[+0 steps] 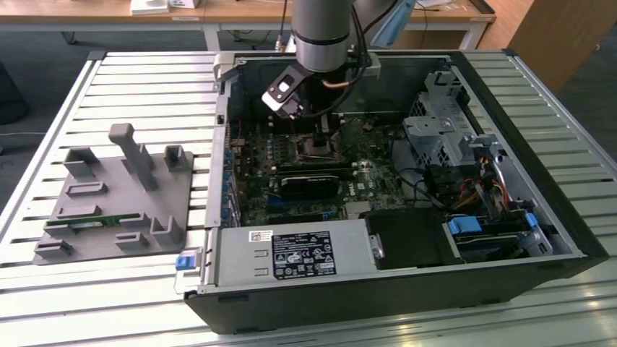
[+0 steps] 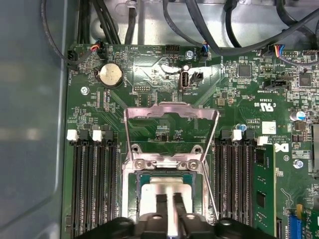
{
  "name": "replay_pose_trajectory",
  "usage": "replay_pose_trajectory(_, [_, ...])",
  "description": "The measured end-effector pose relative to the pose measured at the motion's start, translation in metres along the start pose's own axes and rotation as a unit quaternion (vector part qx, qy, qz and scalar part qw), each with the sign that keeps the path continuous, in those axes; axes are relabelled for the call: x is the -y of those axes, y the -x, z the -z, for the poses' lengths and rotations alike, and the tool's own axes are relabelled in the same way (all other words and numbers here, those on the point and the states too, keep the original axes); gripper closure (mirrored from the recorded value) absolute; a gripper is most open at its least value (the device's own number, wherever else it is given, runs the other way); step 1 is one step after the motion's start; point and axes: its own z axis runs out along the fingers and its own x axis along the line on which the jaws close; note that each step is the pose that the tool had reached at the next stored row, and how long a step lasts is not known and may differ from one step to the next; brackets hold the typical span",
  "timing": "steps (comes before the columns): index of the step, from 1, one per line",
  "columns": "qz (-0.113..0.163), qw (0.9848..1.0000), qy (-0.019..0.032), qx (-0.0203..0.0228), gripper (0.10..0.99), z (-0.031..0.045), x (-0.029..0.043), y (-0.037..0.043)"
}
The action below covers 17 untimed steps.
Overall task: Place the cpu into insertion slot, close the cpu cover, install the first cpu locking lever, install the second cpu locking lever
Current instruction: 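Place the cpu into insertion slot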
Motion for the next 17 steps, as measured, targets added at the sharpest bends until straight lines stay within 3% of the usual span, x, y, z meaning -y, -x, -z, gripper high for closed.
replay_pose_trajectory(1, [0.0, 1.0, 0.0, 0.0, 0.965, 0.0003, 0.0, 0.0])
replay_pose_trajectory(3, [0.0, 1.0, 0.0, 0.0, 0.98, 0.001, -0.0001, 0.0])
replay_pose_trajectory(17, [0.0, 1.0, -0.0001, 0.0, 0.98, 0.005, -0.0003, 0.0001])
